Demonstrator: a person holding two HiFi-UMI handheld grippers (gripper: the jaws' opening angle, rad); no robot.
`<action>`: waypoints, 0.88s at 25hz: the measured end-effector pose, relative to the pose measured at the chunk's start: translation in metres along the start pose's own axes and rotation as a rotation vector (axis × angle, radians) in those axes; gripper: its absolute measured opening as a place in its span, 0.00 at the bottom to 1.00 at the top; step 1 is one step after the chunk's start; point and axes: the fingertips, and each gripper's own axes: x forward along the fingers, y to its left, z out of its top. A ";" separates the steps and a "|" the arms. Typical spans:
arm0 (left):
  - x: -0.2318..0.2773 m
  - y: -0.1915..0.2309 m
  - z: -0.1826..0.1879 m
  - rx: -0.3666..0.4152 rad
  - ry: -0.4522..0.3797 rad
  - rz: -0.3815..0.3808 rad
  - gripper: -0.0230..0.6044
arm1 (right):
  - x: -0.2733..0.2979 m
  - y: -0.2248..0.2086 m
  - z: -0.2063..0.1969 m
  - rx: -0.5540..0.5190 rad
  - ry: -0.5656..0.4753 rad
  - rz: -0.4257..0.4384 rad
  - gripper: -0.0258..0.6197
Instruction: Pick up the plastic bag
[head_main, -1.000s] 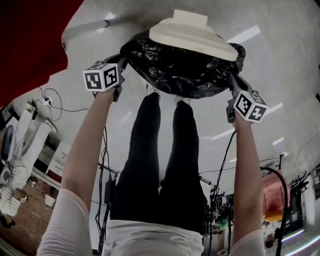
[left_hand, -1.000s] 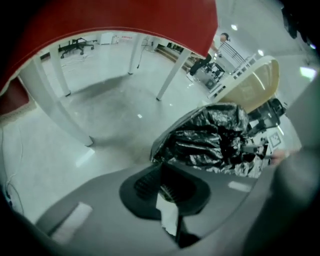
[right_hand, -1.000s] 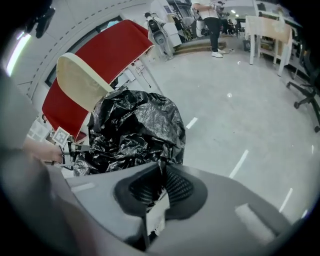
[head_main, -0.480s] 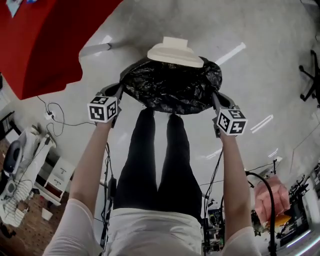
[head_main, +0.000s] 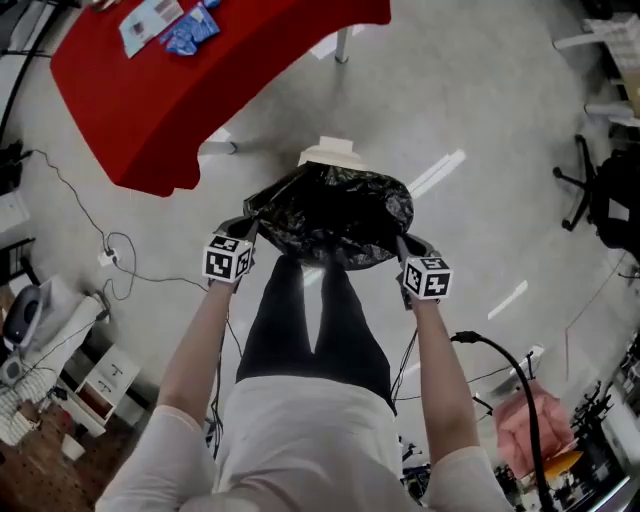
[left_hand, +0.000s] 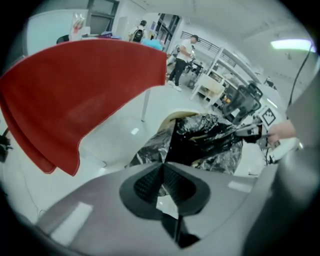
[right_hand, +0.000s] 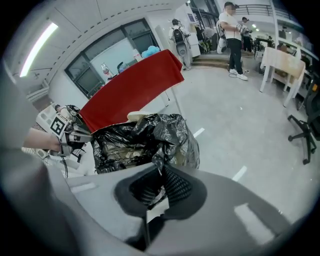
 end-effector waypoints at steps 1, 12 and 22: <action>-0.013 -0.006 0.004 0.002 -0.007 0.004 0.04 | -0.013 0.005 0.005 -0.008 -0.007 0.000 0.04; -0.140 -0.047 0.039 0.026 -0.121 0.047 0.05 | -0.119 0.054 0.048 -0.077 -0.132 0.038 0.04; -0.220 -0.124 0.042 0.047 -0.229 0.022 0.05 | -0.206 0.095 0.068 -0.123 -0.269 0.153 0.04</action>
